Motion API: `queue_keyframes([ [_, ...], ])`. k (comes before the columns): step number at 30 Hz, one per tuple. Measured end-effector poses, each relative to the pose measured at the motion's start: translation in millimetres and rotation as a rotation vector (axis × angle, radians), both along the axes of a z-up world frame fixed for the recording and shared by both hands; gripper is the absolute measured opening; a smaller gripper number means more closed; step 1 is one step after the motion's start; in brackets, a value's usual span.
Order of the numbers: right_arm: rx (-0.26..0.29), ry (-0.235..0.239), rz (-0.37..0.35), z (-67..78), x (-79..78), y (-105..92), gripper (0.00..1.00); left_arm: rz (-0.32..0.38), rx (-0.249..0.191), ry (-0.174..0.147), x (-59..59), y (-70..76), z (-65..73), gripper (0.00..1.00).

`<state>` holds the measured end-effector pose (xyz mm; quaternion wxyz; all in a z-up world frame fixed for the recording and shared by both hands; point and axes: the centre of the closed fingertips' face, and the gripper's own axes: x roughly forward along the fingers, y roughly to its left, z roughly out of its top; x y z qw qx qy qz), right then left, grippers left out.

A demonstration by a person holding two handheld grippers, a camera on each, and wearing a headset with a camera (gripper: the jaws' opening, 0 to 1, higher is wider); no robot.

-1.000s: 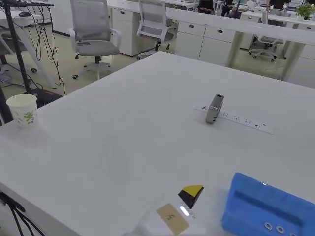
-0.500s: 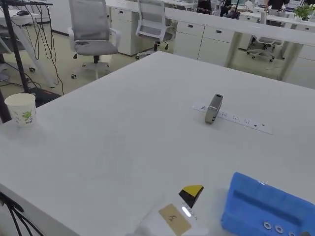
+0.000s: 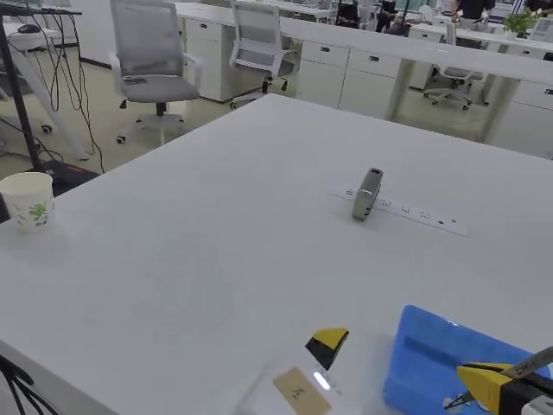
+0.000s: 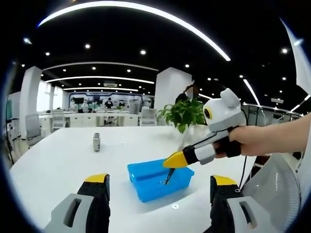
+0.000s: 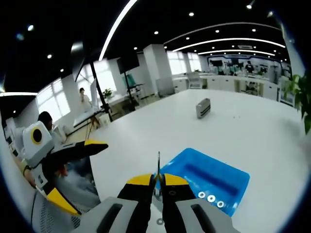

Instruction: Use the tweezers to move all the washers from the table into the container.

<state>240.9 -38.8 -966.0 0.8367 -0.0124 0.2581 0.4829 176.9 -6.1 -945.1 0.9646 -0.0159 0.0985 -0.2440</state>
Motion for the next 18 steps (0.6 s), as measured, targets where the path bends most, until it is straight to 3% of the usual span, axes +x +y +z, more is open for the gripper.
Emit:
queue_keyframes([
  [9,-0.024,-0.023,0.022,-1.3,20.7,6.0,0.03,0.009,0.004,0.001,0.7,2.0,-0.9,0.86],
  [18,-0.083,-0.027,0.040,-18.2,42.9,9.9,0.03,0.007,0.015,0.005,0.9,1.9,-2.9,0.86],
])
